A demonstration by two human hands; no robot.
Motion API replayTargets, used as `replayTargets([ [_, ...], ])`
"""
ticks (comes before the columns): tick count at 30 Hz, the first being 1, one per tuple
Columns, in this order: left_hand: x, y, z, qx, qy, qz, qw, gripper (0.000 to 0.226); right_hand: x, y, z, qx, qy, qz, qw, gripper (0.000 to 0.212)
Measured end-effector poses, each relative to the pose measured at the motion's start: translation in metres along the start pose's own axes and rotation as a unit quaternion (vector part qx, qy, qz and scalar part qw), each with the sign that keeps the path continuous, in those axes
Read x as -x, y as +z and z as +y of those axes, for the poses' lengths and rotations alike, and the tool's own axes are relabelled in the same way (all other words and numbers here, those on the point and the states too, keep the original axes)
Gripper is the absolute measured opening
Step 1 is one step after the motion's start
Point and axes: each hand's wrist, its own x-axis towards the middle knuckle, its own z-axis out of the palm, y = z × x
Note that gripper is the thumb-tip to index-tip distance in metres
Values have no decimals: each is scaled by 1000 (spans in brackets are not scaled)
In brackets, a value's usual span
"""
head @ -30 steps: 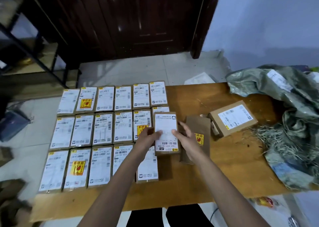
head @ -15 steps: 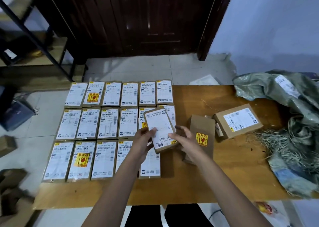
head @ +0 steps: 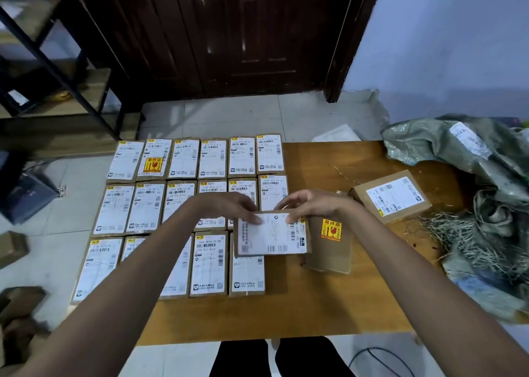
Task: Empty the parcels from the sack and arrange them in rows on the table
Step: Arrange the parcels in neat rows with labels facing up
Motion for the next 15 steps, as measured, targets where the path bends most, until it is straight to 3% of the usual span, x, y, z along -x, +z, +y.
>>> replayTargets([
  [4,-12,10,-1,52,-18,-73,996,50,-4,-1,-3,18,16,-16,1000,44],
  [7,-12,23,-18,144,-6,-57,988,57,-1,1,9,-65,-3,53,996,50],
  [9,-13,35,-34,234,-1,-19,972,76,2,10,19,-110,-14,127,986,52],
  [11,-17,53,-50,334,-1,40,942,89,1,23,32,-146,-14,193,970,75],
  [13,-19,74,-58,440,12,103,892,81,-4,40,46,-202,-12,248,947,102],
  [15,-22,94,-59,525,22,139,839,69,-4,59,56,-241,-15,262,934,106],
])
